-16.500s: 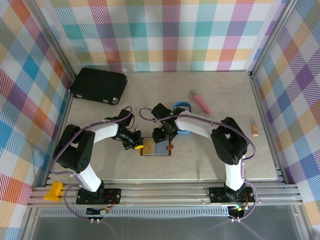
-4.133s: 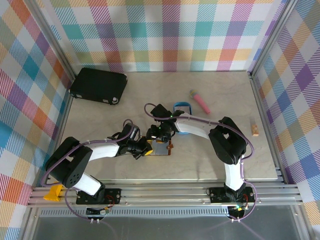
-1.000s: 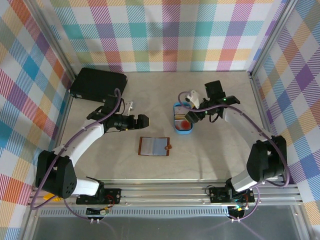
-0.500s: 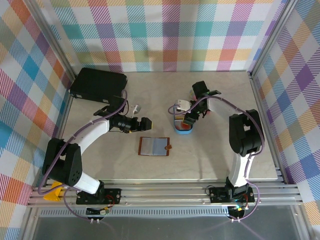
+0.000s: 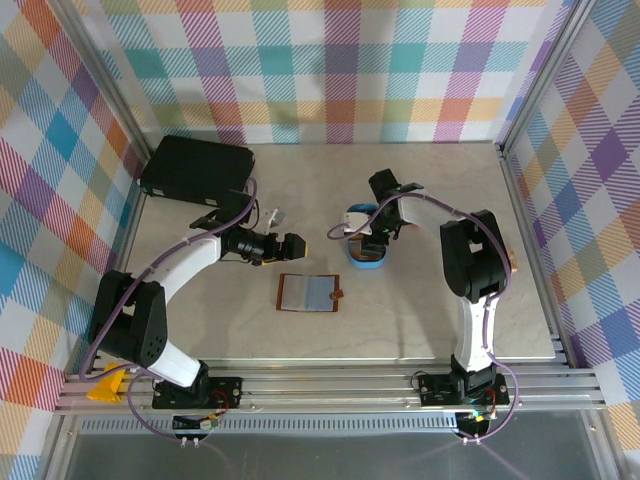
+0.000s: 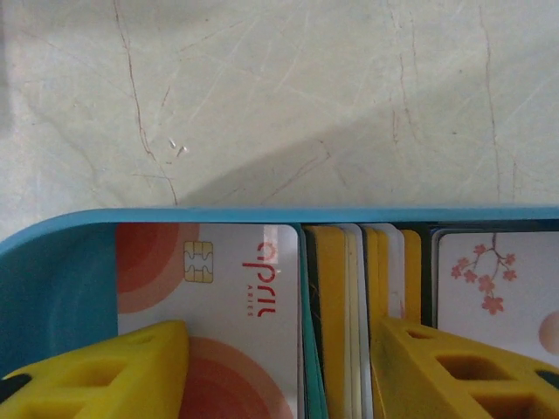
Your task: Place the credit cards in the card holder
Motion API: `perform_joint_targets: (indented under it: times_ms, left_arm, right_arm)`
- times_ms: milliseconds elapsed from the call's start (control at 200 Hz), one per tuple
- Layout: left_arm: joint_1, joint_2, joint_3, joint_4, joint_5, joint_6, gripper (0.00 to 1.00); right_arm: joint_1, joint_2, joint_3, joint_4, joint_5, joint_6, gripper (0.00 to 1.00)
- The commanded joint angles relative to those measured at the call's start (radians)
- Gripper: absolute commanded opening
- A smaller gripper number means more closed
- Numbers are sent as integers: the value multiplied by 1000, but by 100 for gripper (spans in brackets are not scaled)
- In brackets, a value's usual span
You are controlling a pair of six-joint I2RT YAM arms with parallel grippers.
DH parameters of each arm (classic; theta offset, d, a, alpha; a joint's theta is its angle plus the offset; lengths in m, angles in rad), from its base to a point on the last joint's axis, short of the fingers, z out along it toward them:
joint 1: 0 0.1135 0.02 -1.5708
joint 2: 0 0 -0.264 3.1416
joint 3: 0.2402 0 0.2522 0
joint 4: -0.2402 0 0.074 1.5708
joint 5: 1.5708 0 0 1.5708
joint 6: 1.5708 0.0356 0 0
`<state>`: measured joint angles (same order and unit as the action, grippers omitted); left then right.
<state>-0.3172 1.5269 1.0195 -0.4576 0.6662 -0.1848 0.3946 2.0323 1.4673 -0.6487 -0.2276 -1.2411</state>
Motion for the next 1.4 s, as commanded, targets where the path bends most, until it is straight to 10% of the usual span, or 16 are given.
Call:
perform_joint_targets:
  times_ms: [0,980,1190,1395]
  left_arm:
    - [12,4,25,3,24,29,100]
    - [12,-19,18,14,16,21,100]
    - [12,-27,13,19,13,19,100]
    - [11,-30,7,31,35,11,100]
  right_arm:
    - [11,31,18,-27,5,-41,58]
    - [63,-128,-131,172,160,-69,8]
    - [60,-141,-97,57,90,-5,55]
    - [58,-63,-26,1,89,-17,66]
